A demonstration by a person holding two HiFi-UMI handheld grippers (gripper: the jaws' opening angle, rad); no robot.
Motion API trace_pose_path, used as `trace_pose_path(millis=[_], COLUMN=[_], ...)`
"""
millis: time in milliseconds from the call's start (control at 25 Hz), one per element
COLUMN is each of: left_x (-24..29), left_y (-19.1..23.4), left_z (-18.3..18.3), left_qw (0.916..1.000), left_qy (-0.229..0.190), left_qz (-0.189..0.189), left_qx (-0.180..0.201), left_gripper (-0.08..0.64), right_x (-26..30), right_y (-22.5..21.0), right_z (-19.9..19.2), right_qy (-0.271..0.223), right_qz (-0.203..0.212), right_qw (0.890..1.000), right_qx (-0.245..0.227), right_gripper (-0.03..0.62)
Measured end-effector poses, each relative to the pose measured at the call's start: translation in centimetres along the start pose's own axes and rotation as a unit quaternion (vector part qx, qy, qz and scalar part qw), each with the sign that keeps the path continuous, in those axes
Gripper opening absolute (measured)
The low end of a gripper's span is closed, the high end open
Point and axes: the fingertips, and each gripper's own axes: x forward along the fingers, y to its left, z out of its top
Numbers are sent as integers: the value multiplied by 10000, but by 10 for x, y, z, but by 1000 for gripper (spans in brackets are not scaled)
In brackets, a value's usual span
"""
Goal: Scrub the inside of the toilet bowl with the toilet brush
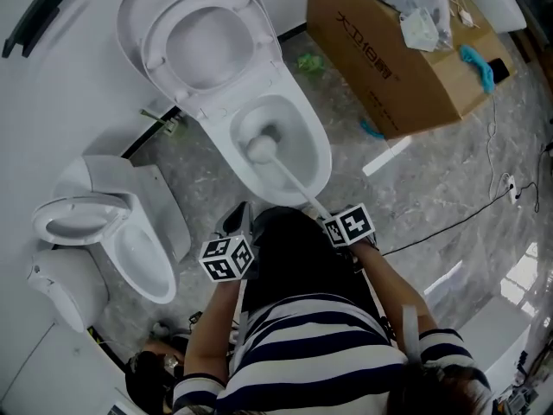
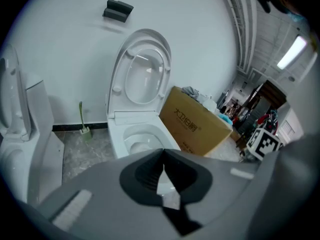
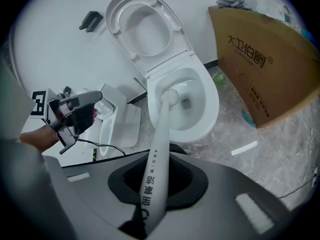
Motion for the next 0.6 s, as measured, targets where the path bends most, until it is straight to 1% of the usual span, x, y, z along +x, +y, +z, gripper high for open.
trace_pose_path(millis=[160, 280, 360, 480, 600], left_x=[17, 31, 39, 51, 64], left_y=[2, 13, 24, 36, 46], left_z=[-4, -1, -1, -2, 4], left_qw=[9999, 9999, 9998, 9995, 9993], left_qy=[135, 160, 164, 281, 325], left_qz=[-24, -9, 61, 69, 75], left_qx=[-1, 47, -12, -143, -172], left_gripper=[0, 0, 0, 0, 0], right_x=[17, 31, 40, 50, 60], right_y=[-7, -9, -11, -10, -8], right_z=[12, 26, 35, 45, 57], right_qy=[163, 214, 276, 364, 408], right_qz=[72, 52, 15, -22, -4], right_qw=[9998, 9997, 9996, 9992, 9990], right_qx=[-9, 51, 89, 155, 168], right_gripper=[57, 57, 57, 57, 57])
